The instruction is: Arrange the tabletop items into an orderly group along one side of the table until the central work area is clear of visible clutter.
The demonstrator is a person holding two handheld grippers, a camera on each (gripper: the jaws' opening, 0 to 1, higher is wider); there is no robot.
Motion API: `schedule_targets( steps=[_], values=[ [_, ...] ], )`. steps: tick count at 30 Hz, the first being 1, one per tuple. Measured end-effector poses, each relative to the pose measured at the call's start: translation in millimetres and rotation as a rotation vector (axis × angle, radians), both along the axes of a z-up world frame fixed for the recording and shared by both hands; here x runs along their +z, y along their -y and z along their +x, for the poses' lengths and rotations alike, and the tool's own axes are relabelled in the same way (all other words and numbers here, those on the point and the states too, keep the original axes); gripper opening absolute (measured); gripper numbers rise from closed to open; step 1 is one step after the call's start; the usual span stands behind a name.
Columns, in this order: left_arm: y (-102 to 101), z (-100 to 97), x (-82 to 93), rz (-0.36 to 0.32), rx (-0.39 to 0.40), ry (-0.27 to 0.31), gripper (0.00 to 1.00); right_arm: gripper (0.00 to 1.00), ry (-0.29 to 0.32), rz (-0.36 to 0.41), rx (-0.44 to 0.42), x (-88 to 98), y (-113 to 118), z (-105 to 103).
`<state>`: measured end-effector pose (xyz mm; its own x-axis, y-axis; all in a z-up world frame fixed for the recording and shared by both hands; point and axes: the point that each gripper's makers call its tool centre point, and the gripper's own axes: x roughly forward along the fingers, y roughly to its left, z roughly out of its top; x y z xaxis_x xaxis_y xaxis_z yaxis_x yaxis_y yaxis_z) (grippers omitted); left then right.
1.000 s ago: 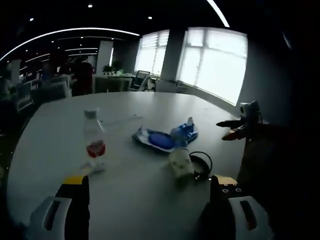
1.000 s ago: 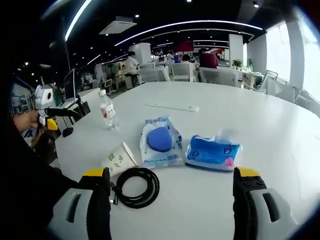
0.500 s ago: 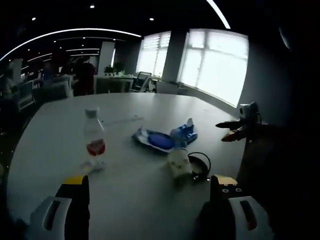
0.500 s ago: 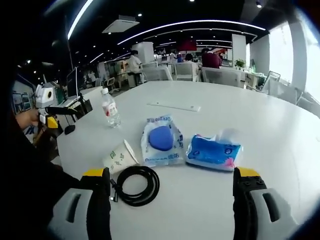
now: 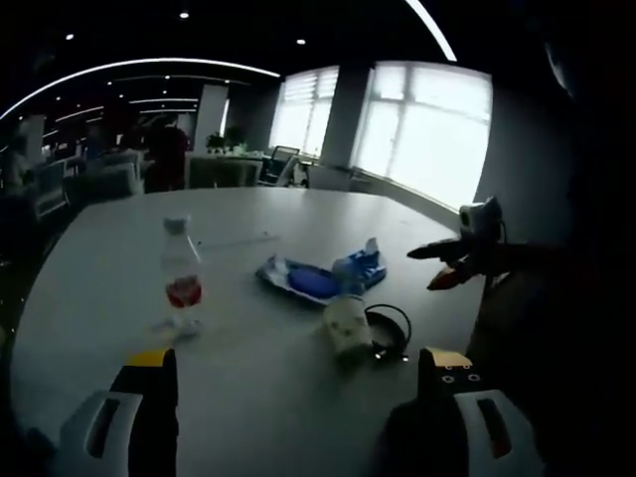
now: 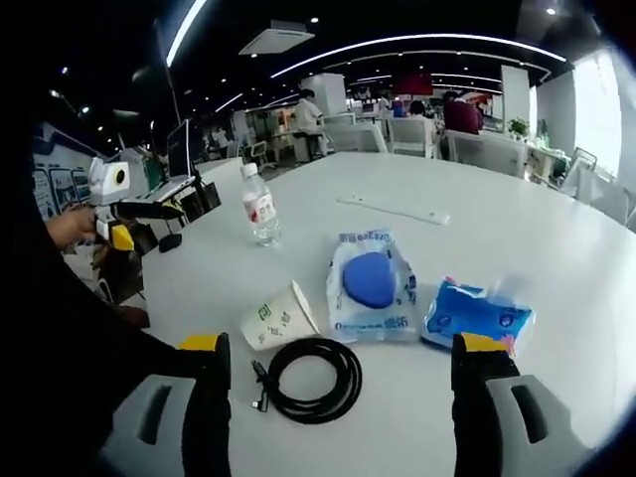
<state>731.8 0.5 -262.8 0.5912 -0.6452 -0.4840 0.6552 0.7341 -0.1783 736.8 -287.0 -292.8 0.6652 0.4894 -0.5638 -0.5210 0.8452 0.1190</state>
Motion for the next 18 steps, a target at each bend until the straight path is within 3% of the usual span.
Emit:
schedule_targets(
  steps=[18],
  values=[
    [-2.6,-8.4,-1.4,-0.015,0.011,-0.001,1.00,0.63,-0.042,0.032,0.196,-6.7,-52.1,13.0]
  ],
)
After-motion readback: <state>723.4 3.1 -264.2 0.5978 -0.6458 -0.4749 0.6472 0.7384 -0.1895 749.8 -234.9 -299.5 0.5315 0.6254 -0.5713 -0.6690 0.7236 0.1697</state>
